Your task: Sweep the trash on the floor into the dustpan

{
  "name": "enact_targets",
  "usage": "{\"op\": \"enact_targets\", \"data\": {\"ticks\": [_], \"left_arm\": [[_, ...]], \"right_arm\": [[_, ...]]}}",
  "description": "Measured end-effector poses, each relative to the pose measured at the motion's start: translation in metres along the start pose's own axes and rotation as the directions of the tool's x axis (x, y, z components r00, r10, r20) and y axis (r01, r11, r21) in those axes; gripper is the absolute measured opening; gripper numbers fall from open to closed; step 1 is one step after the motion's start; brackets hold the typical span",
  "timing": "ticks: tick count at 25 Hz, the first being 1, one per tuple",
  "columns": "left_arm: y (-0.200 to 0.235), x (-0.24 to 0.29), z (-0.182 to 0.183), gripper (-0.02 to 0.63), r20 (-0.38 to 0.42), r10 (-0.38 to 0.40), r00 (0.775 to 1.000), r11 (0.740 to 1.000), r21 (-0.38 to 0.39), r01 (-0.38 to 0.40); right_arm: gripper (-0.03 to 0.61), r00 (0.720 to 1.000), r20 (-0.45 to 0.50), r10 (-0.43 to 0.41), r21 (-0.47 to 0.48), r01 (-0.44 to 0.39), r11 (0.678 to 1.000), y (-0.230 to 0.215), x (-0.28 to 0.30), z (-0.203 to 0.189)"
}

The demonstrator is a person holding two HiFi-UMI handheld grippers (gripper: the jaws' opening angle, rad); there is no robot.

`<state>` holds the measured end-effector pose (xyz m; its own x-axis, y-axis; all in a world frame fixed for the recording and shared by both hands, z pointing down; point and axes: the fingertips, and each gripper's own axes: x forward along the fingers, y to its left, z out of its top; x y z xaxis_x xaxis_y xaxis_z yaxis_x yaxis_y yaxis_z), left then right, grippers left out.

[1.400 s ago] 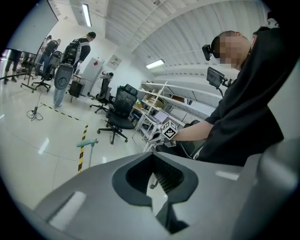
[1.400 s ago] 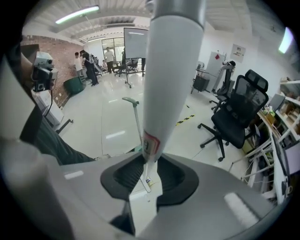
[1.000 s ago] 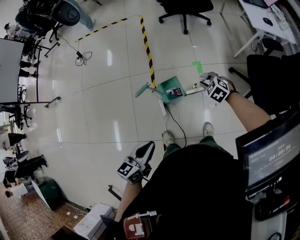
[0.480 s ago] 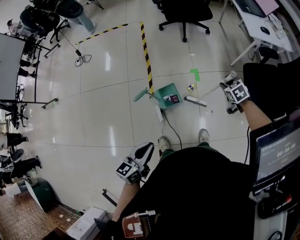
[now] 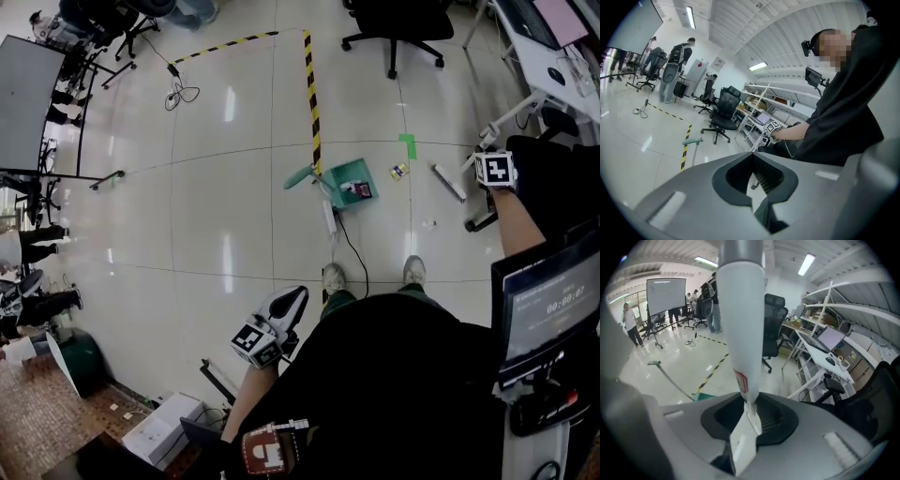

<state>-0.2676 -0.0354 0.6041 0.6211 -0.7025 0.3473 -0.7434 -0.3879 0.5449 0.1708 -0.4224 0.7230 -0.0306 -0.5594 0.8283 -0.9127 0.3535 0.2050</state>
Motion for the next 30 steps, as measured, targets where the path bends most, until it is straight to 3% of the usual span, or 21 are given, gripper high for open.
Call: {"op": "enact_targets", "data": {"ticks": [6, 10, 13, 24, 30], "left_arm": [[0.008, -0.027, -0.004, -0.003, -0.025, 0.071, 0.997, 0.997, -0.035, -0.072], [0.014, -0.039, -0.005, -0.003, 0.017, 0.082, 0.996, 0.993, -0.082, -0.080], [0.018, -0.044, -0.006, -0.003, 0.014, 0.091, 0.996, 0.993, -0.075, -0.090], [0.030, -0.062, -0.008, -0.003, 0.049, 0.108, 0.993, 0.992, -0.067, -0.105], [0.032, -0.057, 0.007, -0.003, 0.070, 0.107, 0.992, 0.993, -0.065, -0.103]], "right_arm": [[0.080, 0.998, 0.021, -0.065, 0.192, 0.060, 0.979, 0.007, 0.036, 0.010], [0.088, 0.999, 0.042, 0.002, 0.303, -0.015, 0.953, 0.053, 0.050, 0.024], [0.104, 0.997, 0.049, 0.053, 0.402, -0.068, 0.913, 0.089, 0.054, 0.026], [0.110, 0.991, 0.052, 0.122, 0.491, -0.132, 0.861, 0.132, 0.047, 0.037], [0.110, 0.981, 0.076, 0.178, 0.577, -0.189, 0.795, 0.150, 0.033, 0.046]]}}
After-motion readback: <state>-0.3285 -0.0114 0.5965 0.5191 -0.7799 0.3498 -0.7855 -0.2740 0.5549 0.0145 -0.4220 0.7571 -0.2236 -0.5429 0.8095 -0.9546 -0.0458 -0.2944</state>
